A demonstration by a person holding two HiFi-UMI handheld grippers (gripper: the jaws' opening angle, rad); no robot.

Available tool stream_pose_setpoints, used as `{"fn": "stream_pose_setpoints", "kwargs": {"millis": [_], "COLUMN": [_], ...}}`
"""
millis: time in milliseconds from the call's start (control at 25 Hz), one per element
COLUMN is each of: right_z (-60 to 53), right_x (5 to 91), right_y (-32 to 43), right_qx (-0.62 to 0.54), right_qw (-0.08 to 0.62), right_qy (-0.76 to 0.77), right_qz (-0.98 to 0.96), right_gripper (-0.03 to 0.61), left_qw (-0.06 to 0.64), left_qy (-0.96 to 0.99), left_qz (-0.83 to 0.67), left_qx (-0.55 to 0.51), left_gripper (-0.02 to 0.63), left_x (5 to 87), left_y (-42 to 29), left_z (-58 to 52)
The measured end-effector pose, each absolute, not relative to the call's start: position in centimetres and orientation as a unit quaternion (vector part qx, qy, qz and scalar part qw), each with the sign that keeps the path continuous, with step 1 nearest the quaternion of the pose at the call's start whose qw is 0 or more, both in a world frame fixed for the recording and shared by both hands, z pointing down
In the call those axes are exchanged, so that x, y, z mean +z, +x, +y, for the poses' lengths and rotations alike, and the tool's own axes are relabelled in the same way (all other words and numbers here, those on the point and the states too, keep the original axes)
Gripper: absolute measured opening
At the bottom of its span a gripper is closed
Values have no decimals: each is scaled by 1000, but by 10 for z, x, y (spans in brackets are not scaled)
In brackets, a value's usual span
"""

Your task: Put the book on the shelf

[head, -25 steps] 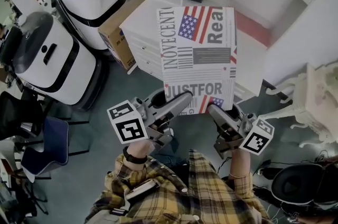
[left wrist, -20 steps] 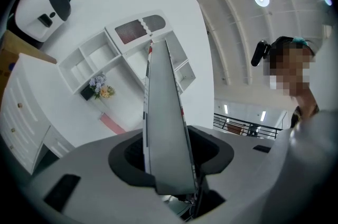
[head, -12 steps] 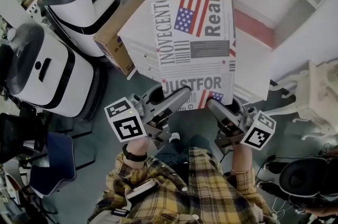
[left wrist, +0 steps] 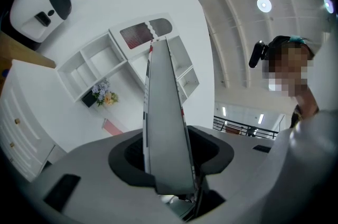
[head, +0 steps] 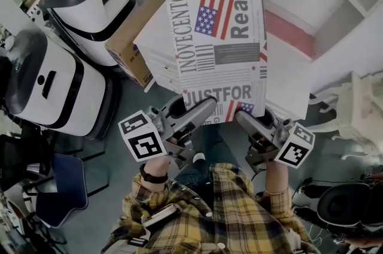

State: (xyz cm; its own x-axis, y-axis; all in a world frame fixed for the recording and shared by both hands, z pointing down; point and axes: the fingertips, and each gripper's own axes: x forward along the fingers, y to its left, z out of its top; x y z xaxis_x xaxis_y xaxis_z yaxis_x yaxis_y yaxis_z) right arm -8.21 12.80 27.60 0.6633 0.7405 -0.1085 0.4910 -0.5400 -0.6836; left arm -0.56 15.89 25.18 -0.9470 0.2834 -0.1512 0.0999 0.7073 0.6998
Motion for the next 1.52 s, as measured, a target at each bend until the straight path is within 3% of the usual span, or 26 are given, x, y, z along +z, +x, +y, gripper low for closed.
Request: {"fn": "stream_pose_setpoints", "kwargs": {"millis": [120, 280, 440, 800, 1280, 1520], "right_z": [131, 117, 125, 123, 129, 125], "right_x": [274, 272, 271, 272, 274, 273], "right_y": [-85, -76, -82, -81, -77, -80], "right_qx": [205, 215, 206, 208, 219, 208], "right_qw": [320, 376, 355, 375, 313, 337], "right_qy": [-854, -830, -842, -841, -851, -849], "right_qz": [-355, -352, -351, -331, -360, -350], "right_gripper": [259, 259, 259, 259, 259, 259], "left_qw": [117, 81, 100, 90, 99, 98], "left_qy": [110, 132, 127, 153, 103, 124], "left_qz": [918, 901, 907, 902, 923, 912], "left_qx": [362, 405, 389, 395, 357, 379], "left_gripper": [193, 193, 193, 195, 196, 195], "left_x": [248, 245, 245, 244, 247, 248], "left_y": [-9, -1, -6, -6, -3, -5], "left_z": [162, 150, 155, 152, 160, 155]}}
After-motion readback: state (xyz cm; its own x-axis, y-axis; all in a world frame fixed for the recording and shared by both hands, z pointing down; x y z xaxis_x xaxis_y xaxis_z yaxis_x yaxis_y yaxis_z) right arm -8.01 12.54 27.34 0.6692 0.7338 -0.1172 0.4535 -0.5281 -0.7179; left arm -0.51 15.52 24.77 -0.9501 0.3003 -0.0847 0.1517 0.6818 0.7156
